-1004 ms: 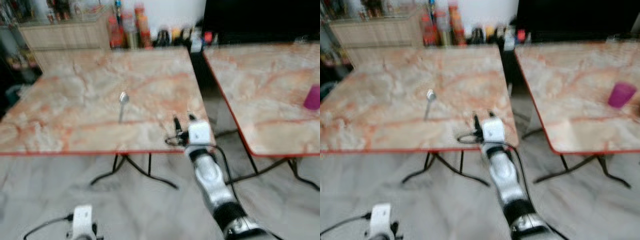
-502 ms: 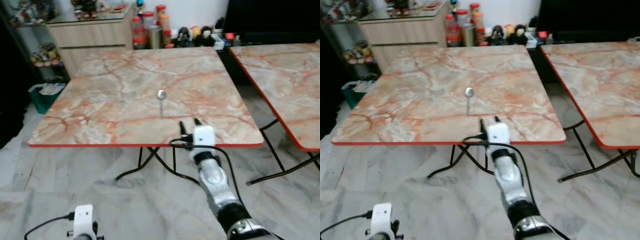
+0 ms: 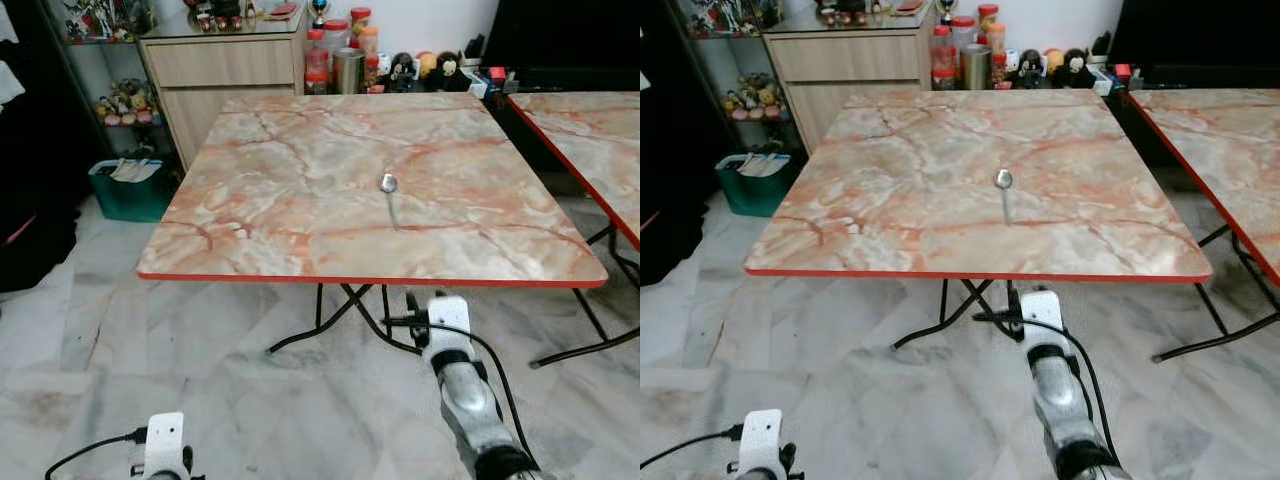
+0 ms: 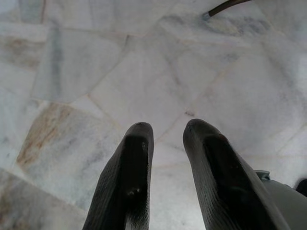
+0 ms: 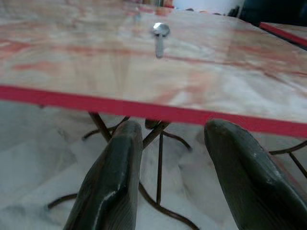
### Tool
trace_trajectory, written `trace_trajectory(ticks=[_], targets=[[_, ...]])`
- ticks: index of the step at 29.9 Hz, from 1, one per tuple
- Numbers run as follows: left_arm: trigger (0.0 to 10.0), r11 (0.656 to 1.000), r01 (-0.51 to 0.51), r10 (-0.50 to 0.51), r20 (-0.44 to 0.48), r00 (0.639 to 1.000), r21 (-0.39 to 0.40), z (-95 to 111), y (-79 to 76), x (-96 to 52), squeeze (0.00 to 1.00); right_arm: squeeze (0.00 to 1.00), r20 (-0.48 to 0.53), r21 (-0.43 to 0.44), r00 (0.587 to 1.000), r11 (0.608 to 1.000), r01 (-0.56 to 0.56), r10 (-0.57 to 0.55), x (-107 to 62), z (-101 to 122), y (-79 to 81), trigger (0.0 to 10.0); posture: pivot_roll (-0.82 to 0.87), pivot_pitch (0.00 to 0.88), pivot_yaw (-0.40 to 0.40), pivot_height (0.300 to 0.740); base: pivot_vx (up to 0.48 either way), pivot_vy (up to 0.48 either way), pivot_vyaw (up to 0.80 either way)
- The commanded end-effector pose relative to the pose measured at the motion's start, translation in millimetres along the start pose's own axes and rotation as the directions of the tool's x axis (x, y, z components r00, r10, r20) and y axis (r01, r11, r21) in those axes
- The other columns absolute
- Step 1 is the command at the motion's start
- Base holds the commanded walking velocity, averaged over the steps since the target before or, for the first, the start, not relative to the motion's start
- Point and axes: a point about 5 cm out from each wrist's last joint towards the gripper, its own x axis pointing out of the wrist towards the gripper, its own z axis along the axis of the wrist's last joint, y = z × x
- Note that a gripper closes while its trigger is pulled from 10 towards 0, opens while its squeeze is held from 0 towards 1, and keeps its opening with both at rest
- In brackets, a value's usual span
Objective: Setting the table
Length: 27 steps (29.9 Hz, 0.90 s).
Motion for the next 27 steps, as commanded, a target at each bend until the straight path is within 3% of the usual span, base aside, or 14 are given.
trace_trajectory(ticks=[1, 3, 8, 11, 13, 15, 16, 17, 20, 24, 27], targets=[[10.0, 1.0, -0.004, 0.004, 0.012, 1.0, 0.007, 2.0, 0.0, 0.3, 0.0, 0.0, -0.041, 0.001, 0.999, 1.0, 0.021, -0.021, -1.9, -7.0, -5.9, 10.0, 0.07, 0.0, 0.032, 0.74, 0.0, 0.0, 0.0], [10.0, 1.0, -0.004, 0.004, 0.013, 1.0, 0.005, 2.1, 0.0, 0.3, 0.0, 0.0, -0.048, 0.003, 0.999, 1.0, 0.025, -0.025, -2.5, -8.6, -6.7, 10.0, 0.07, 0.0, 0.032, 0.74, 0.0, 0.0, 0.0], [10.0, 1.0, -0.01, 0.01, 0.014, 1.0, 0.003, 2.1, 2.4, 0.3, 0.0, 0.0, -0.192, 0.022, 0.98, 0.998, 0.052, -0.047, -14.7, -34.8, -10.0, 10.0, 0.07, 0.0, 0.033, 0.74, 0.0, 0.0, 0.0], [10.0, 1.0, 0.006, -0.006, 0.002, 1.0, 0.011, 1.8, 2.0, 0.6, 0.0, 0.0, -0.322, 0.037, 0.945, 0.997, 0.068, -0.053, -26.4, -55.7, -12.1, 10.0, 0.07, 0.0, 0.038, 0.74, 0.0, 0.0, 0.0], [10.0, 1.0, 0.009, -0.009, 0.002, 1.0, 0.012, 2.0, 1.6, 0.7, 0.0, 0.0, -0.351, 0.043, 0.935, 0.996, 0.073, -0.053, -29.7, -60.5, -12.8, 10.0, 0.07, 0.0, 0.038, 0.74, 0.0, 0.0, 0.0], [10.0, 1.0, 0.01, -0.01, -0.007, 1.0, 0.018, 1.3, 1.4, 0.8, 0.0, 0.0, -0.45, 0.094, 0.893, 0.992, 0.078, -0.028, -42.4, -77.4, -11.9, 10.0, 0.07, 0.0, 0.044, 0.74, 0.0, 0.0, 0.0], [10.0, 1.0, 0.01, -0.01, -0.007, 1.0, 0.018, 1.3, 1.4, 0.8, 0.0, 0.0, -0.45, 0.094, 0.893, 0.992, 0.078, -0.028, -42.4, -77.4, -11.9, 10.0, 0.07, 0.0, 0.044, 0.74, 0.0, 0.0, 0.0], [10.0, 1.0, 0.007, -0.007, -0.015, 1.0, 0.026, 0.6, 1.2, 0.7, 0.0, 0.0, -0.51, 0.139, 0.86, 0.985, 0.099, -0.014, -51.7, -88.2, -11.7, 10.0, 0.07, 0.0, 0.044, 0.74, 0.0, 0.0, 0.0], [10.0, 0.999, 0.003, -0.002, -0.024, 1.0, 0.035, -0.8, 0.7, 0.5, 0.0, 0.0, -0.602, 0.132, 0.798, 0.983, 0.124, -0.02, -69.8, -105.9, -14.0, 10.0, 0.07, 0.0, 0.044, 0.74, 0.278, 0.0, 0.0], [10.0, 0.999, 0.001, 0.0, -0.022, 1.0, 0.037, -0.7, 0.9, 0.6, 0.0, 0.0, -0.66, 0.124, 0.751, 0.983, 0.139, -0.022, -85.2, -118.6, -14.9, 10.0, 0.08, 0.0, 0.039, 0.74, 0.337, 0.0, 0.0], [10.0, 0.999, 0.002, -0.001, -0.022, 1.0, 0.038, -0.6, 0.9, 0.5, 0.0, 0.0, -0.676, 0.123, 0.737, 0.983, 0.139, -0.019, -91.2, -122.9, -14.3, 10.0, 0.08, 0.0, 0.039, 0.74, 0.384, 0.0, 0.0]])
